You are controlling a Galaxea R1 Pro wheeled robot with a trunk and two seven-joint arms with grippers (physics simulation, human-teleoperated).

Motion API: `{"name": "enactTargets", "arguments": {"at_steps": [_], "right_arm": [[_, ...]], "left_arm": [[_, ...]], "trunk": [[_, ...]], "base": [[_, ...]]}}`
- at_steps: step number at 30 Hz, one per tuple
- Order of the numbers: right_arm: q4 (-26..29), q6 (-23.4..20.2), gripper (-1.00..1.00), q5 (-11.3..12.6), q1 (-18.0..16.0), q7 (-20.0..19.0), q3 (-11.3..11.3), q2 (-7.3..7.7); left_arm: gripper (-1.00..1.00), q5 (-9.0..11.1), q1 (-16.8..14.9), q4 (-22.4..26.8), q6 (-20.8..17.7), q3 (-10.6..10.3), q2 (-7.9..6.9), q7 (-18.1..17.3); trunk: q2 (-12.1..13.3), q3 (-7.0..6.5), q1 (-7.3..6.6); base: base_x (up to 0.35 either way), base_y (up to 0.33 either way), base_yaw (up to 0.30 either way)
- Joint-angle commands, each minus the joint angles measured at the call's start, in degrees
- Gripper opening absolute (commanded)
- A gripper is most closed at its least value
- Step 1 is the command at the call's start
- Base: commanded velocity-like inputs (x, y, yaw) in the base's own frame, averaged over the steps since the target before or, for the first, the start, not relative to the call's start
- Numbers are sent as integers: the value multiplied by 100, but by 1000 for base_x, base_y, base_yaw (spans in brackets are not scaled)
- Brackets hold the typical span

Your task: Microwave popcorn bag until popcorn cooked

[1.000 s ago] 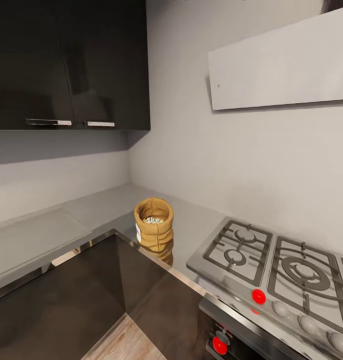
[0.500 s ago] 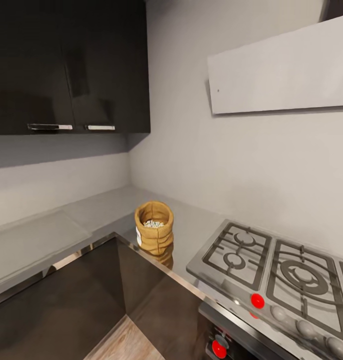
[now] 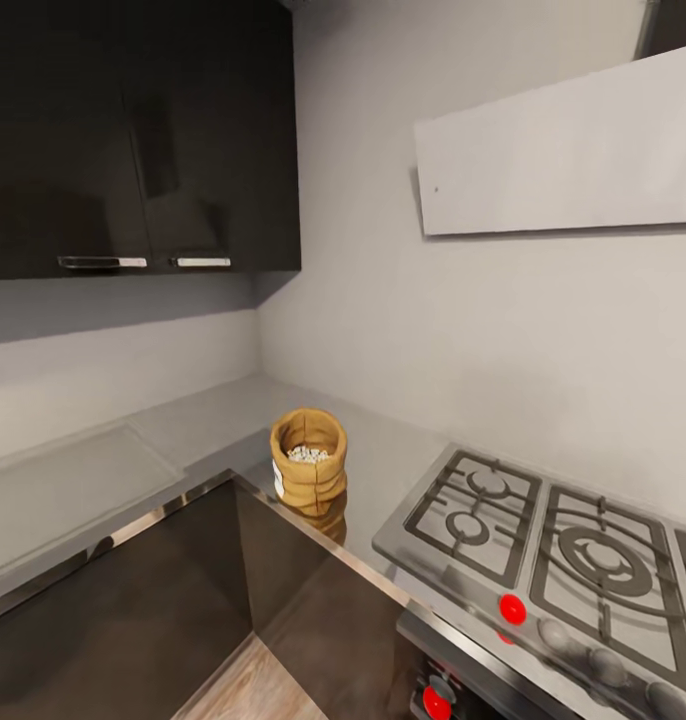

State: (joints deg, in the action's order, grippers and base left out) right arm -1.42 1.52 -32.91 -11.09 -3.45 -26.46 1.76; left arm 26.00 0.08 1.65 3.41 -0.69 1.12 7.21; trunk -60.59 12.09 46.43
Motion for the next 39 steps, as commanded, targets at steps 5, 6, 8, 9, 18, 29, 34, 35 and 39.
{"name": "enactTargets", "arguments": {"at_steps": [5,6,8,9,18,29,34,35,39], "right_arm": [[-17,6,100,-39,-7,-14,-31,23],[-17,6,100,-39,-7,-12,-29,24],[-17,6,100,-40,-7,-7,-27,26],[-17,6,100,-40,-7,-2,-26,26],[-17,6,100,-39,-7,4,-25,26],[-17,30,100,-43,-7,11,-25,26],[-17,32,100,-48,-7,2,-31,34],[-17,32,100,-48,-7,2,-32,34],[-17,44,100,-49,-7,2,-32,35]], "left_arm": [[100,28,1,11,10,-8,2,22],[100,28,1,11,10,-9,2,24],[100,34,1,11,10,-6,2,25],[100,37,1,11,10,-5,2,26],[100,89,1,25,10,15,2,51],[100,89,1,28,10,15,-3,44],[100,89,3,28,10,10,0,44],[100,89,2,28,10,9,-3,44],[100,96,1,28,10,12,-6,44]], "trunk": [[197,-64,-110],[237,-74,-132],[318,-93,-176],[358,-102,-198],[478,-74,-264],[478,26,-264],[478,72,-264],[478,81,-264],[478,118,-264]], "base": [[0,0,0],[0,0,0],[0,0,0],[0,0,0],[0,0,0],[0,0,0],[0,0,0],[0,0,0],[0,0,0]]}}
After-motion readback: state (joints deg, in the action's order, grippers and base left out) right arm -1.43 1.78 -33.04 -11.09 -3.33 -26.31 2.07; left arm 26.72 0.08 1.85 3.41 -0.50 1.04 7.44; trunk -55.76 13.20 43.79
